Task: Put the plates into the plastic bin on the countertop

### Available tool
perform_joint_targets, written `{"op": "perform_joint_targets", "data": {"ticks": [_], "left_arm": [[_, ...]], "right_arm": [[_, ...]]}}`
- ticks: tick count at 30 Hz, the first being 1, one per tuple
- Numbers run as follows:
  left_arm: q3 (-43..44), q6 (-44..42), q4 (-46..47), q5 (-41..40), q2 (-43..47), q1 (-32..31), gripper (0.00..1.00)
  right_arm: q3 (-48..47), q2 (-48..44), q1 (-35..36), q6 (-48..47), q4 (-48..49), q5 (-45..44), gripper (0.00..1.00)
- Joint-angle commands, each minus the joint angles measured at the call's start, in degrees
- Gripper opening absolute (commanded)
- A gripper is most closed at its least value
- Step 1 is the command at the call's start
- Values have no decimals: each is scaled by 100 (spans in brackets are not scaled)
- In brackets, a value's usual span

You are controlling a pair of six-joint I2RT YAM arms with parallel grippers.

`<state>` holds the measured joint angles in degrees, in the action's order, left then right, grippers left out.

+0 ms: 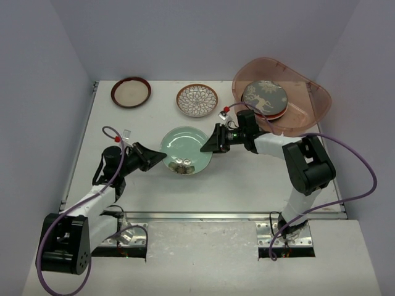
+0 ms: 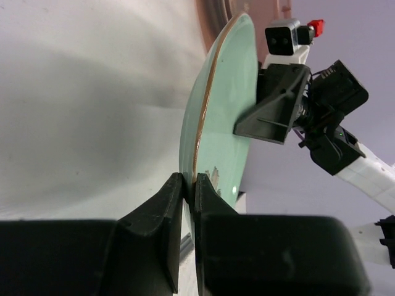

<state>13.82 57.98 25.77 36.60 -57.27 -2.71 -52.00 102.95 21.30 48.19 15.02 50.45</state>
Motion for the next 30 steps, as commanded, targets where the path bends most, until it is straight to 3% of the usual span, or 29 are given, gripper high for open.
{"op": "perform_joint_targets", "data": {"ticks": [1, 2, 4, 6, 8, 10, 13, 20, 26, 30], "left_arm": [[288, 499, 1473, 629, -88, -64, 0], [360, 444, 1331, 629, -110, -70, 0], [780, -81, 717, 476, -125, -72, 18], [1398, -840, -661, -65, -61, -72, 54], [2005, -1545, -2512, -775, 131, -71, 100], [2647, -2118, -3754, -2005, 388, -63, 100], [3291, -2638, -4670, -2912, 783, -63, 100], [3154, -3631, -5051, -2505, 1167, -63, 100], [2846, -3644, -4907, -2569, 1332, -63, 100], [2753, -3604, -4905, -2485, 1328, -141, 100]], "right_arm": [[331, -120, 19, 930, 1731, 722, 0], [435, -164, 2, 1079, 1914, 728, 0], [523, -369, -47, 1234, 2007, 612, 0], [557, -635, -188, 1434, 1947, 451, 0], [544, -905, -459, 1582, 1811, 269, 0], [416, -1292, -775, 1545, 1296, -16, 0], [-2, -1819, -1300, 1229, 72, -758, 0], [-1116, -1607, -2828, 1769, -1297, -2672, 0], [-2822, -419, -3062, 1853, -2555, -4419, 0], [-3673, 257, -3087, 1663, -2719, -4769, 0]]}}
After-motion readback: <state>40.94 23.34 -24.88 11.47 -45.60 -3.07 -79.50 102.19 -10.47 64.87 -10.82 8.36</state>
